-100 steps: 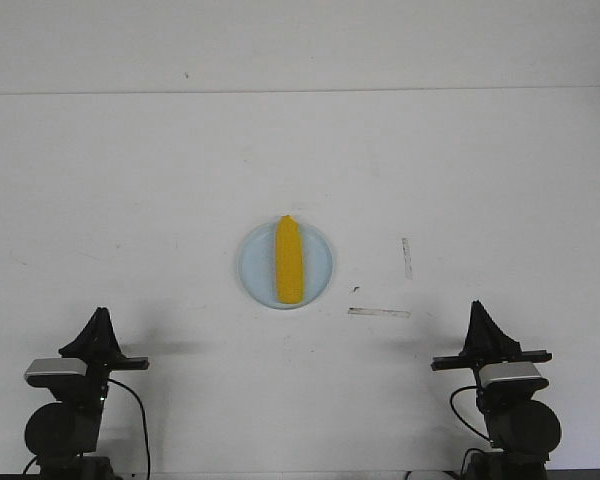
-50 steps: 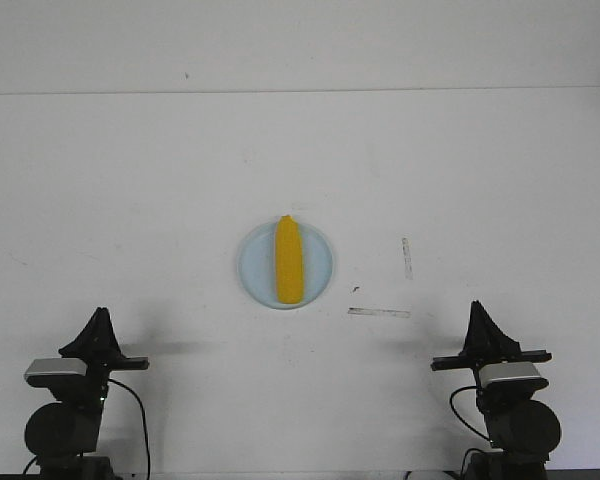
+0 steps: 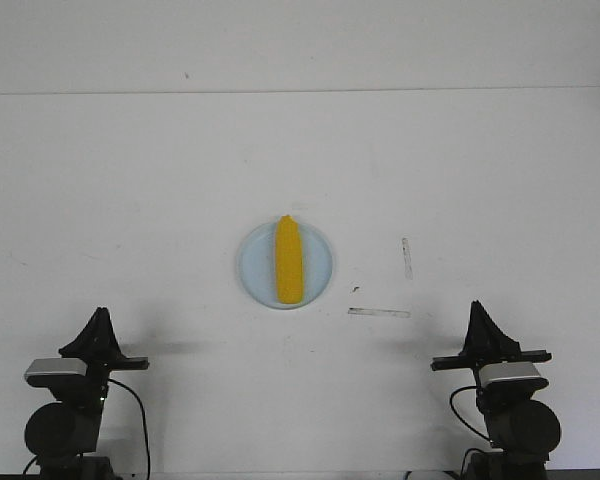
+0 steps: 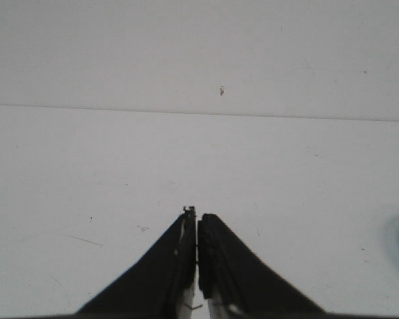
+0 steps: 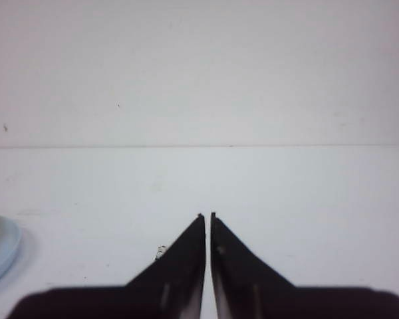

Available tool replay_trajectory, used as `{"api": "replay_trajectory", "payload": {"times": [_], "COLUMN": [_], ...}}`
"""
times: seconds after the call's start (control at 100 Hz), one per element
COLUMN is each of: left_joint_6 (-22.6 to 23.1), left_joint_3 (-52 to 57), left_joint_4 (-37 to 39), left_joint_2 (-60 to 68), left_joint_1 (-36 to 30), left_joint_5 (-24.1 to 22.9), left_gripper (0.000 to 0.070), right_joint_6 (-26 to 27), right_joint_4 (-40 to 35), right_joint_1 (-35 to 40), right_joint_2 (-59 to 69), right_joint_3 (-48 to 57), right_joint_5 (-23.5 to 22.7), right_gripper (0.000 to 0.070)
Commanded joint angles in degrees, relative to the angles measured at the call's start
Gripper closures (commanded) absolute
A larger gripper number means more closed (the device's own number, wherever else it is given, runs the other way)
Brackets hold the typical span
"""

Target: Place corn on plate with both arms

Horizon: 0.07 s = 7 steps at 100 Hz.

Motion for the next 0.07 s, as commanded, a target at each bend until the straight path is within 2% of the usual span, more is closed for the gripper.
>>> {"api": "replay_trajectory", "payload": {"times": [0.0,0.06], "left_joint_6": [0.3,0.3], "left_joint_3": [-1.2,-1.2], "left_joint_4": [0.7,0.7], "left_joint_2": [-0.1,-0.1], "left_joint_1": [-0.1,-0.1], "left_joint_5": [0.3,0.2], "left_gripper": [0.0698,0.0698], "right_joint_6": [-0.3,-0.3], "right_joint_4": [0.6,0.6], "right_joint_1": [0.0,0.0], "right_joint_2": [0.0,0.0], "right_joint_3": [-0.1,-0.1], "right_joint_5": [0.0,0.0], "right_gripper": [0.0687,0.0687]}}
